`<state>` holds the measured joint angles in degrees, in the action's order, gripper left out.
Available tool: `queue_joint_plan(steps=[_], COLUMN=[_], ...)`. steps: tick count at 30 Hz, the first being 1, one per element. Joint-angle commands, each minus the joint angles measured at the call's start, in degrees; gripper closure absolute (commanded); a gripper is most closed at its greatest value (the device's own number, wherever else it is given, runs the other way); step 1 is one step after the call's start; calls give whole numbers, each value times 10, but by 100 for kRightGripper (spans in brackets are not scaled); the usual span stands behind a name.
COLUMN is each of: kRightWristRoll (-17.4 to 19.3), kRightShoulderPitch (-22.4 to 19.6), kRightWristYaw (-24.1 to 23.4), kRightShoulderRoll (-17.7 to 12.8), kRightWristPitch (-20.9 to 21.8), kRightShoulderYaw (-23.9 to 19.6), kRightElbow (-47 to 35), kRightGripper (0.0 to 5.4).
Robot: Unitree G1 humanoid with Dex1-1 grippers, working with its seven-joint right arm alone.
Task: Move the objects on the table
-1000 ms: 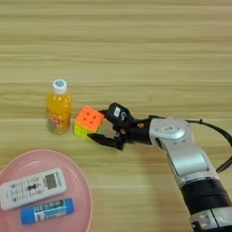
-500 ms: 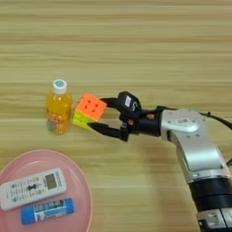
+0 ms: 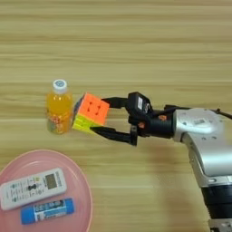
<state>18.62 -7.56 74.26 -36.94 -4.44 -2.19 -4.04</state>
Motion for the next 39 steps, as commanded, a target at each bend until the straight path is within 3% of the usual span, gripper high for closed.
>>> queue_joint_plan(steps=[1,10,21,39], kRightWristRoll=[16,-10,-74,-122], kRightShoulderPitch=[-9,8,15,27], kRightWristYaw=[1,9,-4,-16], kRightShoulderRoll=[-29,-38,-47,-50], kRightWristPitch=[8,25,77,121], kRightShoulderYaw=[-11,2,10,33], kRightElbow=[-46,-34,25,79], kRightGripper=[207,207,207,207])
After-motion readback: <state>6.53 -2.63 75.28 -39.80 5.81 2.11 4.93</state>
